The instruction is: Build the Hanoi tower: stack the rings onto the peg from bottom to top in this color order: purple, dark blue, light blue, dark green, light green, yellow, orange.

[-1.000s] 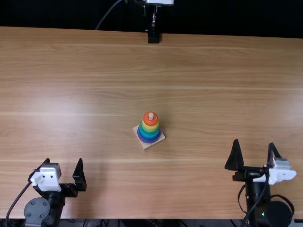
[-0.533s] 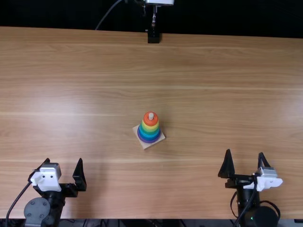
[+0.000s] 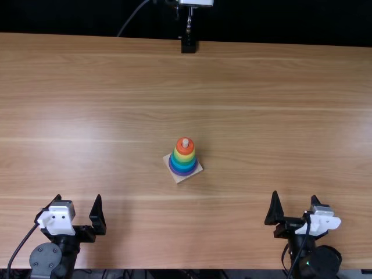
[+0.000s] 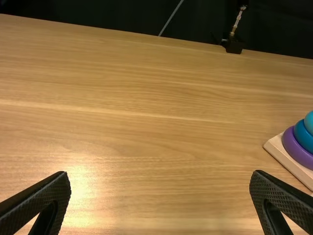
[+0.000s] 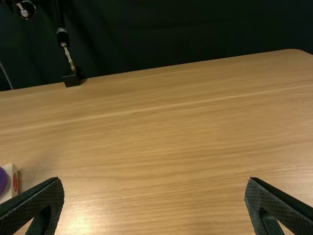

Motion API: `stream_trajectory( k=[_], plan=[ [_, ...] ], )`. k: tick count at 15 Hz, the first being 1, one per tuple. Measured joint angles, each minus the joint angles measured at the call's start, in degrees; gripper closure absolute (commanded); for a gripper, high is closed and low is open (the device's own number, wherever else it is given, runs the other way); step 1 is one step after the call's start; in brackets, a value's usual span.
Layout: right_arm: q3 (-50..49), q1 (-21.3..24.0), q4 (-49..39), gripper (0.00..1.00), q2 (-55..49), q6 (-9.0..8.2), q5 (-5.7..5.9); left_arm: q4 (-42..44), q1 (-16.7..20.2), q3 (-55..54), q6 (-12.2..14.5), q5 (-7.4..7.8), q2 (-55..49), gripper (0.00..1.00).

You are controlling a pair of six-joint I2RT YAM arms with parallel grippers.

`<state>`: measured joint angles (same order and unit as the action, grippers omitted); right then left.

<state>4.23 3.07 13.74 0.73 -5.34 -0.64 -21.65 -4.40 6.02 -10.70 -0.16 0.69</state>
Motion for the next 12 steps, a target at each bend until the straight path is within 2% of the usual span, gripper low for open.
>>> stream_trajectory(
  k=[12],
  plan=[
    [0.2,0.0,0.5,0.0,0.0,0.09,0.0,0.0,0.0,0.0,0.0,0.02,0.0,0.0]
  ],
)
